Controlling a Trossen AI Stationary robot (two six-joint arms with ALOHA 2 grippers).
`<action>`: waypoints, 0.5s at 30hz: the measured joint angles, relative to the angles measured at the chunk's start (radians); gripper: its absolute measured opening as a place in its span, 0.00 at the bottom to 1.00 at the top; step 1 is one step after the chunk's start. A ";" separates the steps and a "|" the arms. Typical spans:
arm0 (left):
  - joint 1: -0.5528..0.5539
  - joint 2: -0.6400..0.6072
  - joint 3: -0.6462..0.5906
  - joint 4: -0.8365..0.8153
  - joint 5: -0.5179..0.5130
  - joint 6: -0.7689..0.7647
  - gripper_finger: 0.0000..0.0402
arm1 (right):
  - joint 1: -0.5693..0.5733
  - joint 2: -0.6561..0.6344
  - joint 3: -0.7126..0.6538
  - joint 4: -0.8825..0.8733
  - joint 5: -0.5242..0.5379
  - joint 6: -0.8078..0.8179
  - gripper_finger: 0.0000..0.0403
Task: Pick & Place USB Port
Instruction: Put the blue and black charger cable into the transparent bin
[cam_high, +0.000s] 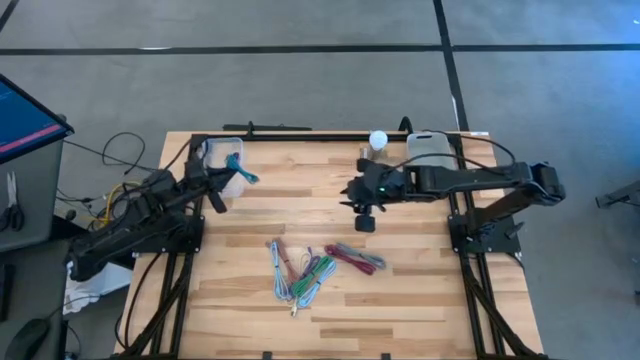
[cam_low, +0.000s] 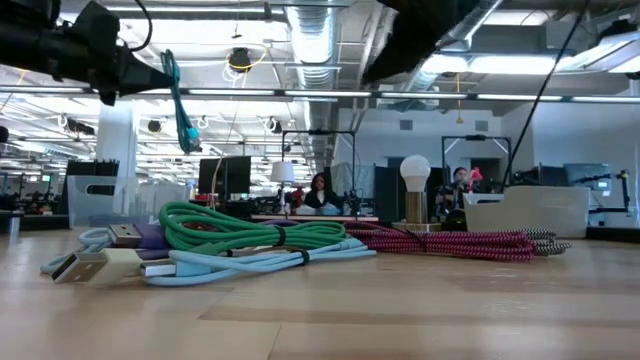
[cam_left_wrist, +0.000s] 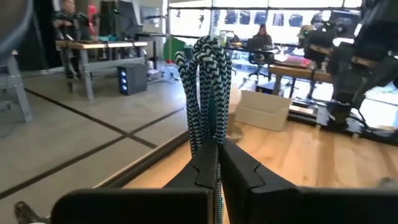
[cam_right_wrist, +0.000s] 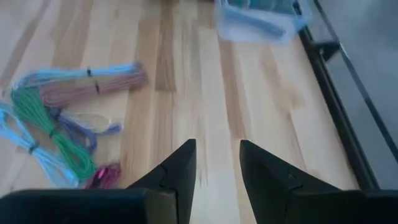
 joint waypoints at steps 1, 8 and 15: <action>0.000 -0.002 0.000 0.000 -0.013 0.000 0.02 | -0.002 -0.025 -0.035 0.017 0.011 0.011 0.29; 0.000 0.000 0.046 -0.140 -0.176 0.007 0.02 | 0.001 -0.274 -0.270 0.117 0.119 0.096 0.29; 0.000 -0.001 0.079 -0.171 -0.301 0.008 0.02 | 0.063 -0.597 -0.479 0.147 0.261 0.178 0.29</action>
